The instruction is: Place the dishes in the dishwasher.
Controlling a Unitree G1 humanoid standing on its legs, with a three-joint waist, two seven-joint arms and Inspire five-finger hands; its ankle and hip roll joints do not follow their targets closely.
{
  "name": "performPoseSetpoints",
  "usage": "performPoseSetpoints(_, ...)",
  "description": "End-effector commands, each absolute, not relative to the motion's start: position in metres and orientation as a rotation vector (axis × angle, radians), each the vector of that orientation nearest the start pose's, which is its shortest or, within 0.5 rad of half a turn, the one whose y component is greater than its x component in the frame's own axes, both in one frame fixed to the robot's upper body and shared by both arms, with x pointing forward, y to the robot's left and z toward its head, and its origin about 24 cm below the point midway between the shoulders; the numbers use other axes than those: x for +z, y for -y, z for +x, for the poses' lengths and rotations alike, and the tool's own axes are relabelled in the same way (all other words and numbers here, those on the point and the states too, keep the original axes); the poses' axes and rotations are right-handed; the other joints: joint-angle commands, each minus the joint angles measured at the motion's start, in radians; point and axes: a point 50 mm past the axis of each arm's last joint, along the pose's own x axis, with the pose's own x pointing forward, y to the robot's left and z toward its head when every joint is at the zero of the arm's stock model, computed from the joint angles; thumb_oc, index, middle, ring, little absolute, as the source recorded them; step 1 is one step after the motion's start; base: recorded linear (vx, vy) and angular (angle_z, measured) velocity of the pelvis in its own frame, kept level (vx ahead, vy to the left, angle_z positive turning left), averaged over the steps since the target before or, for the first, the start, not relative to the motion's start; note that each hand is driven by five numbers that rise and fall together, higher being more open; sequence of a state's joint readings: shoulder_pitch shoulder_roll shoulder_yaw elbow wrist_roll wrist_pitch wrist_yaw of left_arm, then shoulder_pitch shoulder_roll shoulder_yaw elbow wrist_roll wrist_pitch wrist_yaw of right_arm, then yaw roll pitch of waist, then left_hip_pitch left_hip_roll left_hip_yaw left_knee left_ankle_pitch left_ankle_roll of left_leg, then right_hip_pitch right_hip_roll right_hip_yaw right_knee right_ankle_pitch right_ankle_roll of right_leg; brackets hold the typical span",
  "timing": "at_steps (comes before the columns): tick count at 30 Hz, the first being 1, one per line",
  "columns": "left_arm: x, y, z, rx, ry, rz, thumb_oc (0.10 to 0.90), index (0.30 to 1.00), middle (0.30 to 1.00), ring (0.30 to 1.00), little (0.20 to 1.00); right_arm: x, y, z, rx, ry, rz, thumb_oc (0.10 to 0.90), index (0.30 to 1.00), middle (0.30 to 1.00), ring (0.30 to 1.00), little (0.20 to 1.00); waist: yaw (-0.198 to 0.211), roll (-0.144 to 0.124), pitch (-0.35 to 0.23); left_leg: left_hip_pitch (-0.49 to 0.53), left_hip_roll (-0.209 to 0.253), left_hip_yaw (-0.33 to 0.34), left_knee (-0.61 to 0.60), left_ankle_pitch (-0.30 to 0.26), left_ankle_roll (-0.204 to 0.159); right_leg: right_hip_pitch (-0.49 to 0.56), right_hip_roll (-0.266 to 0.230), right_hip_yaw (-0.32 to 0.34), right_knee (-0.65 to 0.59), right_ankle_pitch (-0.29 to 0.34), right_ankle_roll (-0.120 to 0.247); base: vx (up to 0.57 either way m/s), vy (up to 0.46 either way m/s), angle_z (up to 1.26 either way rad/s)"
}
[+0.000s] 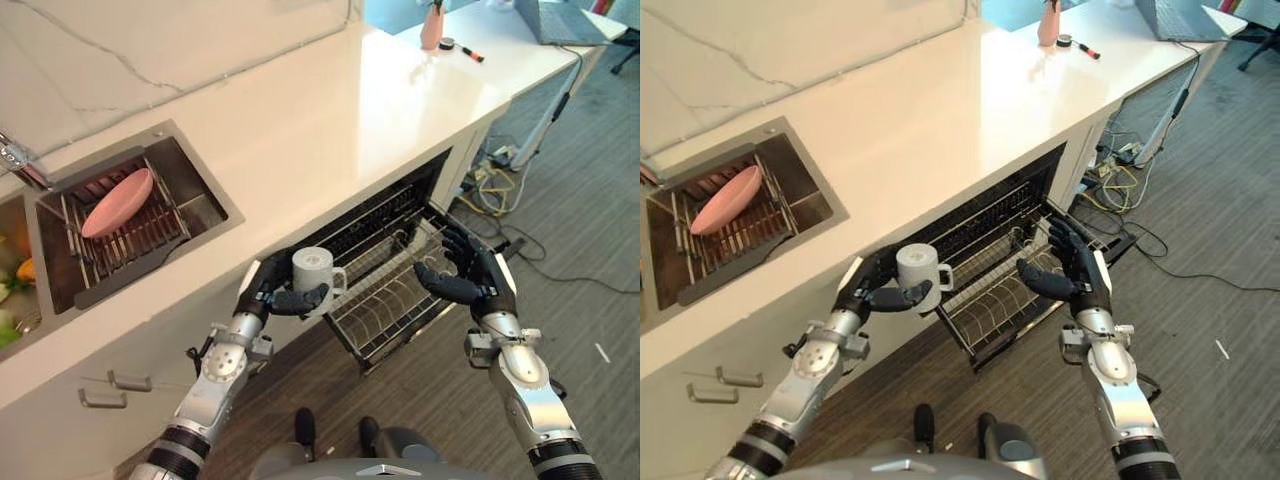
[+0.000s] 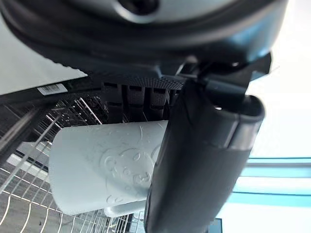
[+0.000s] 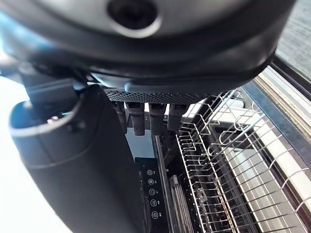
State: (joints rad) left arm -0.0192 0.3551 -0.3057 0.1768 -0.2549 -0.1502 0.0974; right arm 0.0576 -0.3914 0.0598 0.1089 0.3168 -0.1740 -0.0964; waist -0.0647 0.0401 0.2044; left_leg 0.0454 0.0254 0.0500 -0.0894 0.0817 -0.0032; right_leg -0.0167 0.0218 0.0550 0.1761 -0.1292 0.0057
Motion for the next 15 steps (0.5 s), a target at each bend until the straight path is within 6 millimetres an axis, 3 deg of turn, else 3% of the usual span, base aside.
performPoseSetpoints(1,0.083,-0.178,0.278,-0.076,0.26,0.089,0.4,0.3,0.3,0.3,0.3,0.088,0.217,0.251,-0.052,0.292,-0.049,0.8,0.9,0.9,0.9,0.9,0.022,-0.045,-0.087,0.053,0.001,0.013,0.045,-0.154,-0.022,0.064,-0.133,0.004,-0.259,0.154,0.176,0.01,0.049,-0.22)
performPoseSetpoints(7,0.088,-0.171,0.283,-0.113,0.277,0.055,0.4,0.3,0.3,0.3,0.3,0.091,0.203,0.251,0.023,0.309,0.022,0.8,0.9,0.9,0.9,0.9,0.014,-0.057,-0.099,0.073,0.001,0.038,0.041,-0.165,-0.014,0.06,-0.138,0.017,-0.258,0.161,0.185,0.03,0.046,-0.17)
performPoseSetpoints(10,0.085,-0.163,0.288,-0.118,0.263,0.033,0.4,0.3,0.3,0.3,0.3,0.084,0.187,0.248,0.101,0.274,0.127,0.8,0.9,0.9,0.9,0.9,0.008,-0.062,-0.104,0.087,0.002,0.046,0.038,-0.169,-0.014,0.066,-0.137,0.021,-0.261,0.16,0.184,0.03,0.002,-0.08)
performPoseSetpoints(15,0.099,-0.155,0.304,-0.039,0.34,0.234,0.4,0.3,0.3,0.3,0.3,0.074,0.162,0.24,0.213,0.203,0.305,0.8,0.9,0.9,0.9,0.9,-0.009,-0.068,-0.109,0.109,0.009,0.062,0.03,-0.173,-0.019,0.07,-0.133,0.027,-0.263,0.159,0.183,0.04,-0.014,-0.05)
